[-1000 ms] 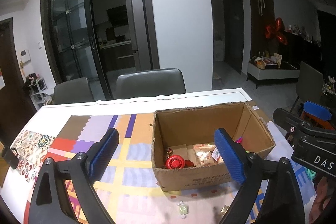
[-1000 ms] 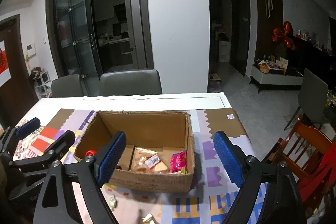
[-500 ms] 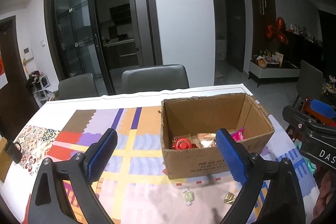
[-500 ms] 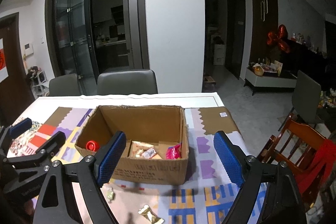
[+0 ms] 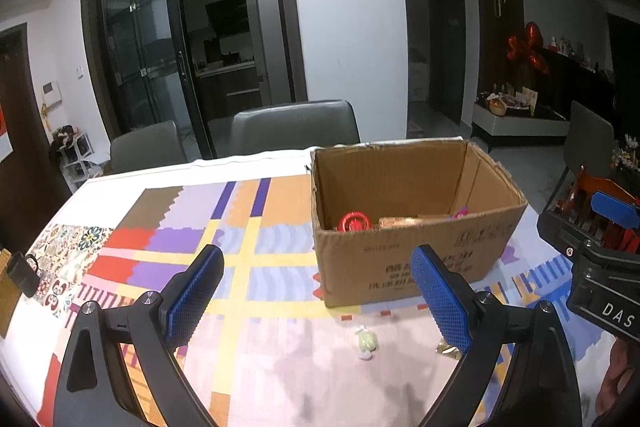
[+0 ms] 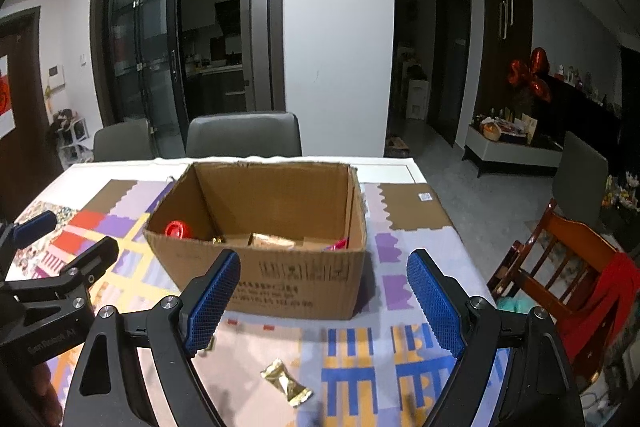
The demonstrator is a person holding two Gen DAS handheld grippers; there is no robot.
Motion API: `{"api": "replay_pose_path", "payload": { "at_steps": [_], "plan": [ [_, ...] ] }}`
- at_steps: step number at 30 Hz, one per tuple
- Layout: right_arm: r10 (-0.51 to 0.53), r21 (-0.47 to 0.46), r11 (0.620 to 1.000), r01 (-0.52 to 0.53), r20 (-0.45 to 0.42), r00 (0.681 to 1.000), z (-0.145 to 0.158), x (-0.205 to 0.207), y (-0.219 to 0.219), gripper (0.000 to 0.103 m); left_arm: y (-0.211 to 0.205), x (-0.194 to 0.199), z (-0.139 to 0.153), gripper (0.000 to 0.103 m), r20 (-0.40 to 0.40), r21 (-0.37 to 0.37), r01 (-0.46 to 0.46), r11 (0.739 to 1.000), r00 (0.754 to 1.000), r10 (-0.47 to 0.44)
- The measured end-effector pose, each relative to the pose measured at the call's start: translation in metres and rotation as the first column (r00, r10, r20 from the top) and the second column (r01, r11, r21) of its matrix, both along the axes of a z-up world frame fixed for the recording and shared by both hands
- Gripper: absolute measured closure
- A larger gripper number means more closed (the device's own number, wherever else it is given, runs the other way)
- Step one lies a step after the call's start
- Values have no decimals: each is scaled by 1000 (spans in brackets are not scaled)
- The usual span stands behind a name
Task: Organize snacks
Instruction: 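Withdraw both grippers from the box toward the last two candies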
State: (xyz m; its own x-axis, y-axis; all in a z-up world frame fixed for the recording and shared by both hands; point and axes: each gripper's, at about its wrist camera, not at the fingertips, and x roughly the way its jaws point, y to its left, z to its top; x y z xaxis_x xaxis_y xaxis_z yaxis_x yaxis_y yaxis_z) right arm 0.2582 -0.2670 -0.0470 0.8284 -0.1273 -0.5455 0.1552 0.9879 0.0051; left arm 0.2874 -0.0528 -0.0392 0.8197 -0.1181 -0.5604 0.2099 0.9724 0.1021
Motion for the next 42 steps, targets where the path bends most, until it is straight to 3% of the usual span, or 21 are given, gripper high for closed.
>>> {"api": "replay_pose_path", "payload": {
  "at_steps": [24,42],
  "plan": [
    [39,-31,999,-43,-116,992,-73,-21,15,17,0,-10,-72,8,-121,16,36,999,992,-34],
    [116,-17,992,-122,-210,971,-126,-12,29,17,-6,11,-124,20,-235,21,84,996,969,-77]
  ]
}}
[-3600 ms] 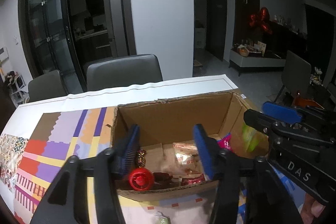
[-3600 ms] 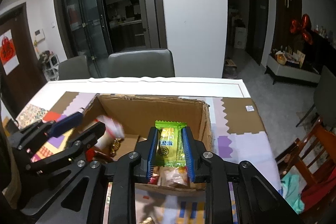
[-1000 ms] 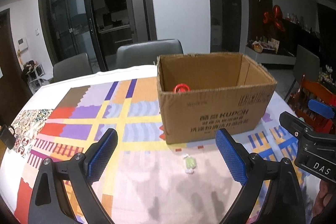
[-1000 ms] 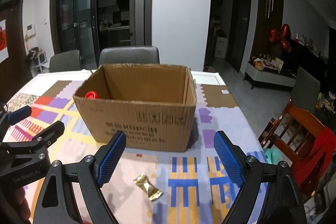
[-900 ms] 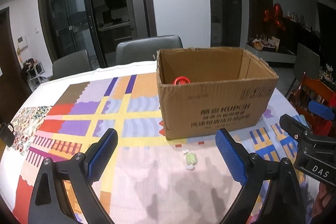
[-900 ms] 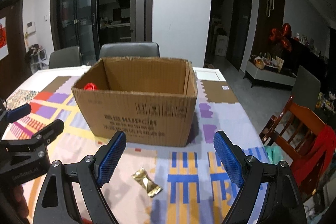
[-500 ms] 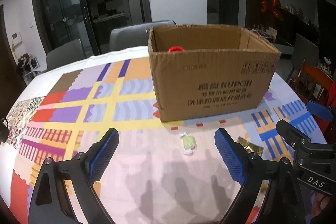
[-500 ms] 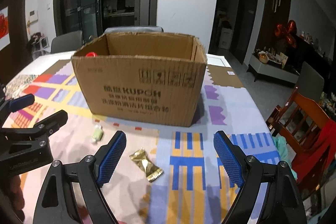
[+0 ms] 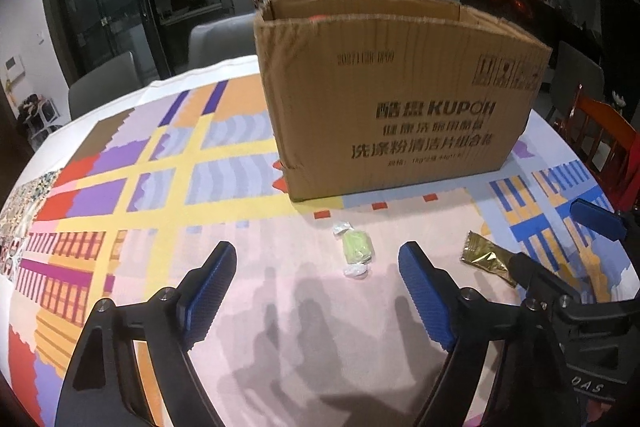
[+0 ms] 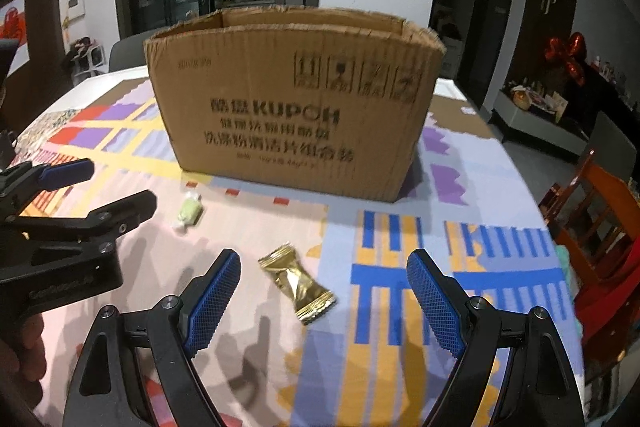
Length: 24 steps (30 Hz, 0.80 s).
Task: Organize snacks
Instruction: 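Withdraw both grippers from the box toward the last two candies, then grasp the small green sweet with the left gripper while the right gripper grasps the gold foil candy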
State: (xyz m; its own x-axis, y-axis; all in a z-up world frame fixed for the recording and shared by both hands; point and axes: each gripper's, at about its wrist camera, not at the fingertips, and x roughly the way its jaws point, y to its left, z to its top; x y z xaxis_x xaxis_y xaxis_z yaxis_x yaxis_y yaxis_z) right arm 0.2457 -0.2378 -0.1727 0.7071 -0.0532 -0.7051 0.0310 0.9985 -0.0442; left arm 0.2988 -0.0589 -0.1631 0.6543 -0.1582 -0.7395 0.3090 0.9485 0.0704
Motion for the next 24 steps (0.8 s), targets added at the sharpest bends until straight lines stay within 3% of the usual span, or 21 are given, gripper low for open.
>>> {"api": "replay_pose_path", "payload": {
  "at_steps": [9,12,18,24],
  "plan": [
    [40,19,999,-39,-52,998,-21,13,5,17,-8,17,-21,29,-56,-20,-5,1000,998,4],
    [50,22,999,-49,-66,997,-26,18,6,18,-14,22,-27,40,-72,-13,1,1000,997,-2],
    [49,42,998,-45,-119,992,-41,30,2,35,-18,29,-38,43,-105,-11,2,1000,994,-3],
    [52,57,997,-45,-127,991,-47,34,-2,41,-22,33,-42,59,-116,-22,15,1000,993,-17]
  ]
}}
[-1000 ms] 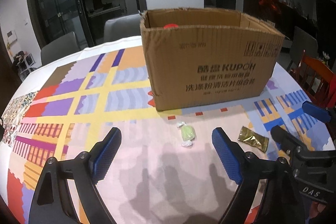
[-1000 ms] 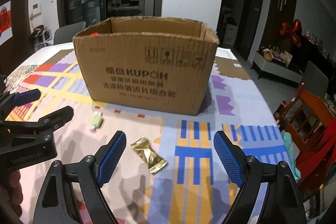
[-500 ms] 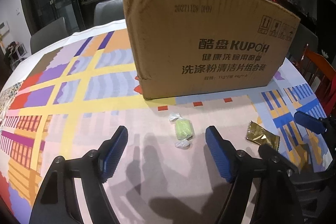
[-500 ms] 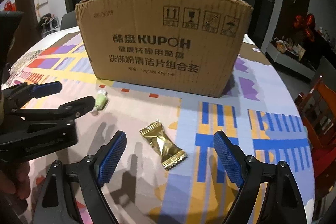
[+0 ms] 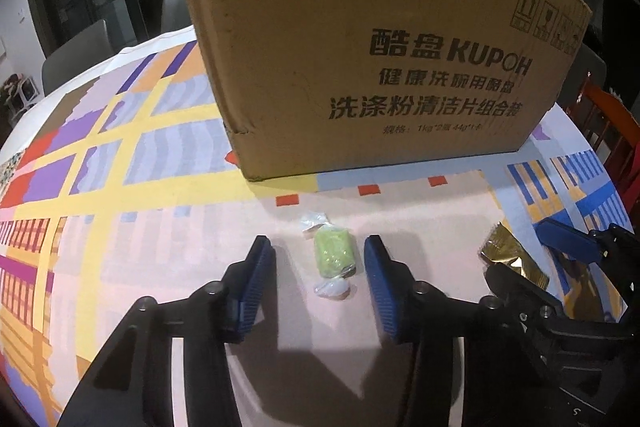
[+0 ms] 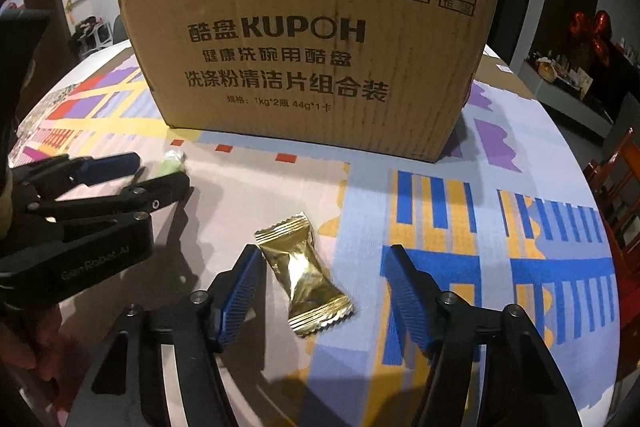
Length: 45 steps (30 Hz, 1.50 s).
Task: Organize snacks
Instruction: 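Grasp the small green sweet with the left gripper while the right gripper grasps the gold foil candy, then carry the green sweet and gold candy over the box with both grippers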
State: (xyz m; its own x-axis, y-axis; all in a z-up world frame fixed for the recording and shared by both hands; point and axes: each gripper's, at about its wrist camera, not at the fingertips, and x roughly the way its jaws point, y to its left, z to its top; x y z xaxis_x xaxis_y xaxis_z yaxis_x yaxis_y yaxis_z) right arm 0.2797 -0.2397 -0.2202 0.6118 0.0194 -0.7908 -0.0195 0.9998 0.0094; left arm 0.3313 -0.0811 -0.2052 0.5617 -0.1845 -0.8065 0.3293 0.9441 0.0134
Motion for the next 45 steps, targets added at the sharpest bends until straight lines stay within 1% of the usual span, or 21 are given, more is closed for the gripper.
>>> {"api": "replay_pose_path", "payload": {
  "at_steps": [2,3,5,7,8,17,23,45],
  "plan": [
    [5,4,1000,-5,3,1000,0,1,0,48,-1,1,1,69,-4,-7,0,1000,1000,0],
    [8,5,1000,-8,3,1000,0,3,1,50,-1,2,1,70,-8,-12,1,1000,1000,-1],
    [11,9,1000,-11,4,1000,1,5,0,64,-2,3,1,79,-11,-17,4,1000,1000,-4],
    [6,15,1000,-6,3,1000,2,8,-2,70,-3,2,2,84,-13,-19,9,1000,1000,-9],
    [4,20,1000,-4,4,1000,2,9,-5,72,-4,1,2,84,-13,-19,10,1000,1000,-10],
    [-7,33,999,7,7,1000,3,9,-8,74,-4,-6,2,84,-10,-18,6,1000,1000,-6],
    [-22,43,999,21,13,1000,10,3,-16,75,-4,-8,8,84,6,-25,13,1000,1000,-13],
    [-46,53,998,41,89,995,52,-14,-21,75,-5,-37,52,84,81,-29,18,999,997,-15]
  ]
}}
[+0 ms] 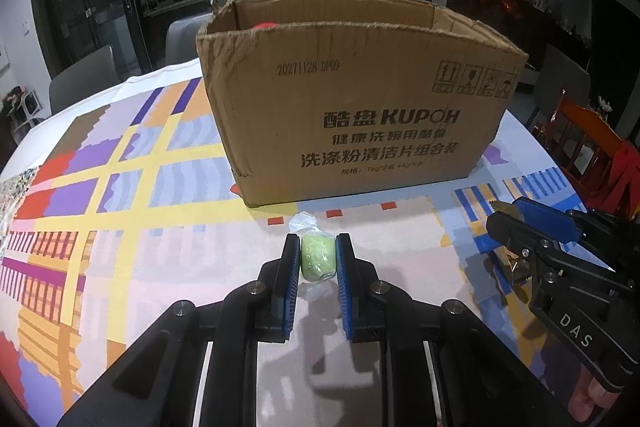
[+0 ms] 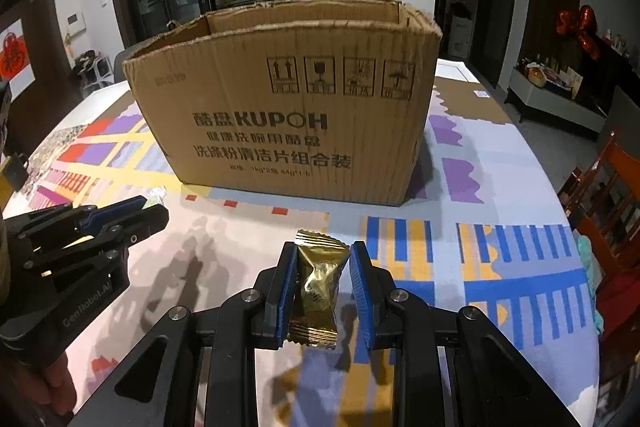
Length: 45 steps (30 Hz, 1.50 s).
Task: Organize snacks
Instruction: 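Carry the green sweet and gold candy over the box with both grippers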
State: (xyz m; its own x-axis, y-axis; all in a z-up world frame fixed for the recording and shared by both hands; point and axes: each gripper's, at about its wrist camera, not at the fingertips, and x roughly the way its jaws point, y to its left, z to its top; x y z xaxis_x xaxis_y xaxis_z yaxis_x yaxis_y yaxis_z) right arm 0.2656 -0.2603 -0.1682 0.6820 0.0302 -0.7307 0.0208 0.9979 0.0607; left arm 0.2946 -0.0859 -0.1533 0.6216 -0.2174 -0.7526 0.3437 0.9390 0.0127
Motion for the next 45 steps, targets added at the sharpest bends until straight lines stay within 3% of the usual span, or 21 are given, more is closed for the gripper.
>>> {"api": "replay_pose_path", "payload": {
  "at_steps": [45],
  "plan": [
    [-17,3,1000,17,214,977,116,-14,-22,75,-18,-9,107,84,165,-31,6,1000,986,0]
  ]
}}
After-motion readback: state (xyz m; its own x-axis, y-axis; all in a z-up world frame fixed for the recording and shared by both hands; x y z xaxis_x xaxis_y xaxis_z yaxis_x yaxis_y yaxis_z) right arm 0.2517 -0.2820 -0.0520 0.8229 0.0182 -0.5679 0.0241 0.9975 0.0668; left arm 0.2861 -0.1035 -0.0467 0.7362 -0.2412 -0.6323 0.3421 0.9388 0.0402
